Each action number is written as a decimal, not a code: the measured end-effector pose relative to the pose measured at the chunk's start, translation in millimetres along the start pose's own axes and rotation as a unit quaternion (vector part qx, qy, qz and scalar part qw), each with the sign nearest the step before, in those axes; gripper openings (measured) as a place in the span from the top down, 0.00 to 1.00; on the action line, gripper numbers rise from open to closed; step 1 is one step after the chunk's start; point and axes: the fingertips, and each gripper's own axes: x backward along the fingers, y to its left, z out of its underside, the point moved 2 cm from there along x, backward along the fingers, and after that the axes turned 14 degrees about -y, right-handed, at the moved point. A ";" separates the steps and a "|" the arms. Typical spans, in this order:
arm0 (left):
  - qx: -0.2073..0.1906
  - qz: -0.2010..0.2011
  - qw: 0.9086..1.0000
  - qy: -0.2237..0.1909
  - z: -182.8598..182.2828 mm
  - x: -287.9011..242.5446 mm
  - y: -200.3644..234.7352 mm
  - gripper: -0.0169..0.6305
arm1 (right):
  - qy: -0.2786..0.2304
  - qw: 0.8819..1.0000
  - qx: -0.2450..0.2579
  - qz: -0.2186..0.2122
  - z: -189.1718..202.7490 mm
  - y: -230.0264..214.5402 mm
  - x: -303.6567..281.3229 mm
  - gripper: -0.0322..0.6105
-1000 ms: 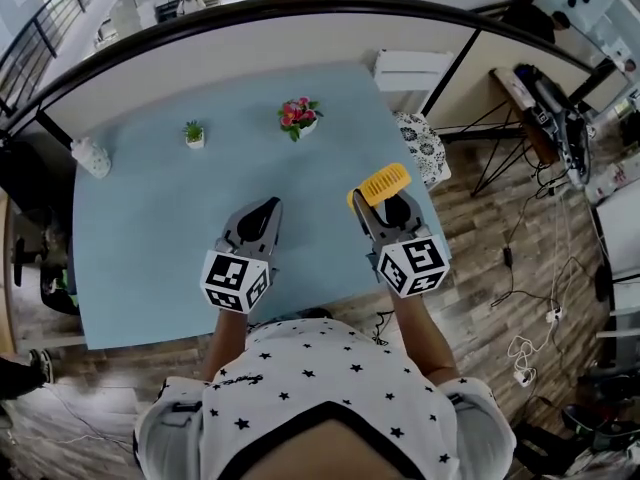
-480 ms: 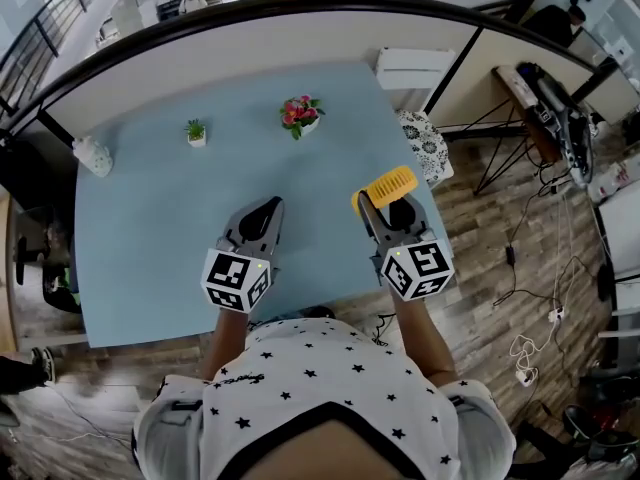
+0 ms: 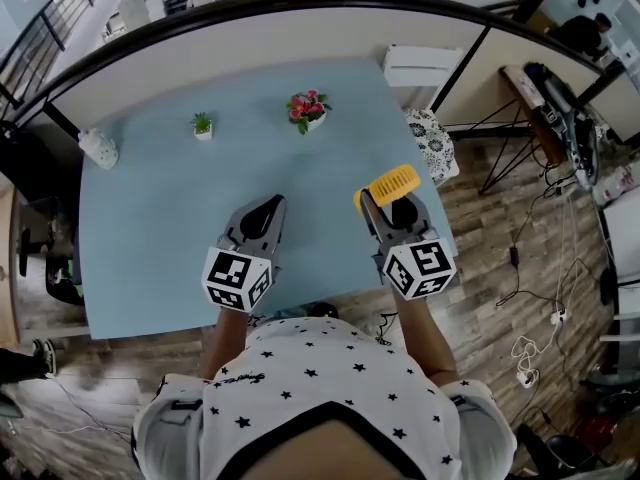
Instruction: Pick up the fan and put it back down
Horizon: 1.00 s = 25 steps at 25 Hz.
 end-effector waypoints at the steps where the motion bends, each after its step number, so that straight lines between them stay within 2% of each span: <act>1: 0.000 -0.001 1.000 0.000 0.4 0.9 -0.5 0.93 | 0.001 1.000 -0.001 0.000 0.7 0.4 0.6 0.68; 15: 0.001 -0.022 1.000 -0.003 0.2 12.8 4.6 0.93 | 0.002 1.000 0.002 -0.012 3.0 6.6 -2.3 0.68; 25: -0.004 -0.067 0.998 -0.005 -2.3 31.4 21.6 0.93 | 0.004 0.999 -0.003 -0.046 10.1 19.7 -23.9 0.68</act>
